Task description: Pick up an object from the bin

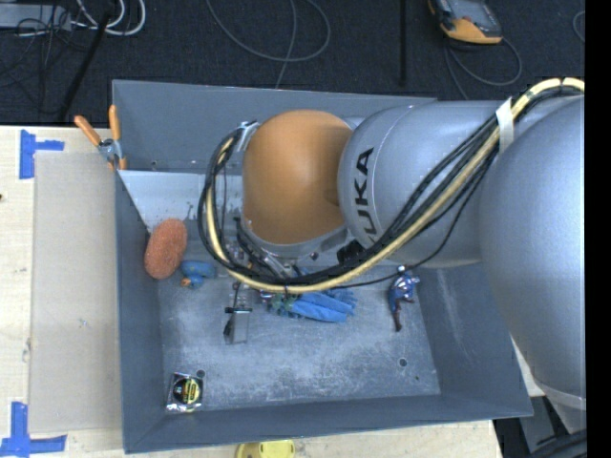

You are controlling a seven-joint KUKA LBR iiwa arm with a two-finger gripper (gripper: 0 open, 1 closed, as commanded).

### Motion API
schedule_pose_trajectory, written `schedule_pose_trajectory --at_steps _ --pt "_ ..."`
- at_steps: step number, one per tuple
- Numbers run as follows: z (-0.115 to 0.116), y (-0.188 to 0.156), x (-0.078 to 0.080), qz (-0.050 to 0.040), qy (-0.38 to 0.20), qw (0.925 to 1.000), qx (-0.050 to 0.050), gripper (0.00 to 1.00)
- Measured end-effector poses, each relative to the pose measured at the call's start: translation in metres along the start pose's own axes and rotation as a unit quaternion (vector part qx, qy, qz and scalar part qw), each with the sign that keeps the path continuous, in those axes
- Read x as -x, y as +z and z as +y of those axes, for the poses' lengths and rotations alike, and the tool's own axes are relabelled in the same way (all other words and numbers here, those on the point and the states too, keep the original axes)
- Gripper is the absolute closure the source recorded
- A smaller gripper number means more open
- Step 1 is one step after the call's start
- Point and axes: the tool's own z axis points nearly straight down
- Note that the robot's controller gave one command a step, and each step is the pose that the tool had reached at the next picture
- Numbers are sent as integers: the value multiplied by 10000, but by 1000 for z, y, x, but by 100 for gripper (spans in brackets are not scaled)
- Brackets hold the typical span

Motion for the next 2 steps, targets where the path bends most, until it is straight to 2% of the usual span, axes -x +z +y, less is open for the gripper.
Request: schedule_pose_trajectory --at_steps 1,2 --pt "-1 -5 2 -36 20 10000 7 0" --pt "-24 27 38 -74 240 9997 25 0"
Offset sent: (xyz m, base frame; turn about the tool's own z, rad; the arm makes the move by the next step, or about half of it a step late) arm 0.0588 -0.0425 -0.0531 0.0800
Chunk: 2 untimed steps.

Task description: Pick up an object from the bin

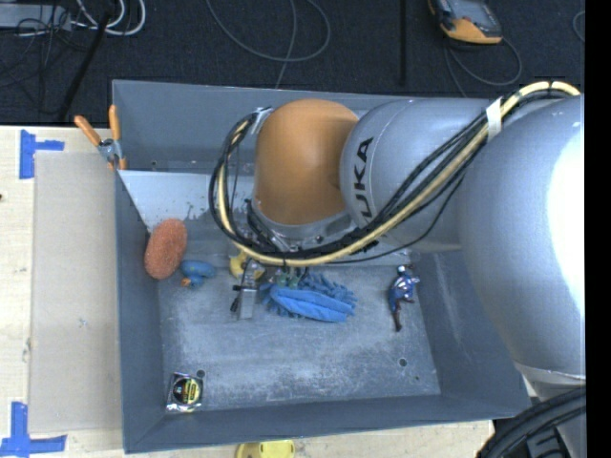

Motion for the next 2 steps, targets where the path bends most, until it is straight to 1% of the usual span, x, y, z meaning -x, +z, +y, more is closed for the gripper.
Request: schedule_pose_trajectory --at_steps 1,2 --pt "-5 36 19 23 -19 10000 -22 0" --pt "-37 40 21 49 -387 9992 -11 0"
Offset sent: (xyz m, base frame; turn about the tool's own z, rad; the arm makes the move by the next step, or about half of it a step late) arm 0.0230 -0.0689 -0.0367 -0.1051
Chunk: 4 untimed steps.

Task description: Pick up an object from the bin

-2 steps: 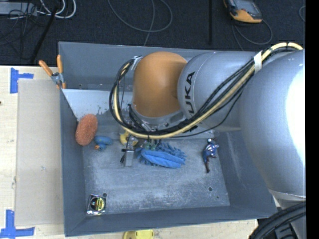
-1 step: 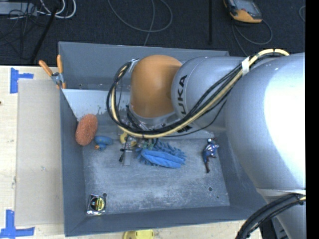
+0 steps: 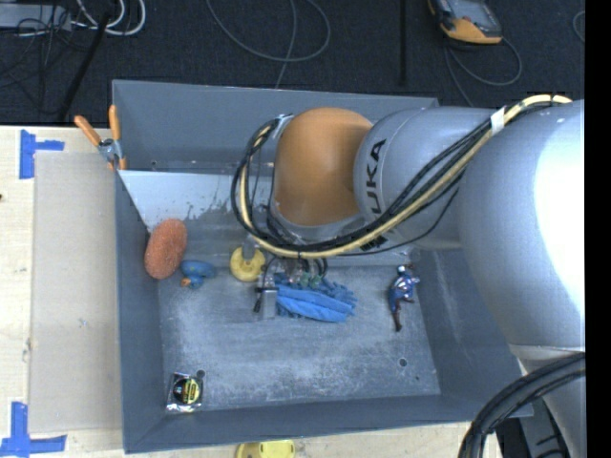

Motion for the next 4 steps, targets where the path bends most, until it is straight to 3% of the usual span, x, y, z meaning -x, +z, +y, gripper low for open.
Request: schedule_pose_trajectory --at_steps 1,2,3,4 --pt "-35 6 -6 -17 212 9998 -10 0" --pt "-53 15 0 -21 210 9998 -4 0" --pt "-64 35 4 -12 103 9999 -3 100" --pt "-64 35 4 -11 109 9999 -3 100"
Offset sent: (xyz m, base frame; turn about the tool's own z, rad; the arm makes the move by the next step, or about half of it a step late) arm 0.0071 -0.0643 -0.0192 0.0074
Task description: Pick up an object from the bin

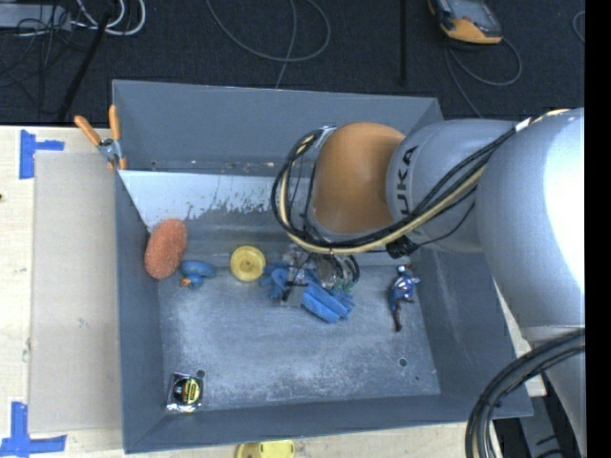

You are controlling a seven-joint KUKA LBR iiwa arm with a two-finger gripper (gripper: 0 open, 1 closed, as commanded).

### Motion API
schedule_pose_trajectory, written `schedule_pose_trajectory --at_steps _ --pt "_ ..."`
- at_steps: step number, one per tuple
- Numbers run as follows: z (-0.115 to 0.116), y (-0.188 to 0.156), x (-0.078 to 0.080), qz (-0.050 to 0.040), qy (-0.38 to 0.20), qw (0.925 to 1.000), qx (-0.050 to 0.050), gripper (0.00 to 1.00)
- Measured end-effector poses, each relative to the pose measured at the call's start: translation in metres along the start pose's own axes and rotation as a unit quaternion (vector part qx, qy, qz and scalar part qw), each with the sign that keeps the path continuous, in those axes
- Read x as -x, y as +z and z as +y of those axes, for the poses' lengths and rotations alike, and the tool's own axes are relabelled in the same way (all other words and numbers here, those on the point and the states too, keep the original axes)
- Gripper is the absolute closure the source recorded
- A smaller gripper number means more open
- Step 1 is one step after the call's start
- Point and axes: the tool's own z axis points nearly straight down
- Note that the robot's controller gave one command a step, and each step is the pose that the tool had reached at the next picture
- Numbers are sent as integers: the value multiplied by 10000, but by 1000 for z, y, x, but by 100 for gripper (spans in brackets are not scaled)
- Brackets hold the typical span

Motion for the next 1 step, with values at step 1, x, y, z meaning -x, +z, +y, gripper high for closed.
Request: schedule_pose_trajectory --at_steps 1 --pt "3 -206 -38 -28 -17 10000 0 100"
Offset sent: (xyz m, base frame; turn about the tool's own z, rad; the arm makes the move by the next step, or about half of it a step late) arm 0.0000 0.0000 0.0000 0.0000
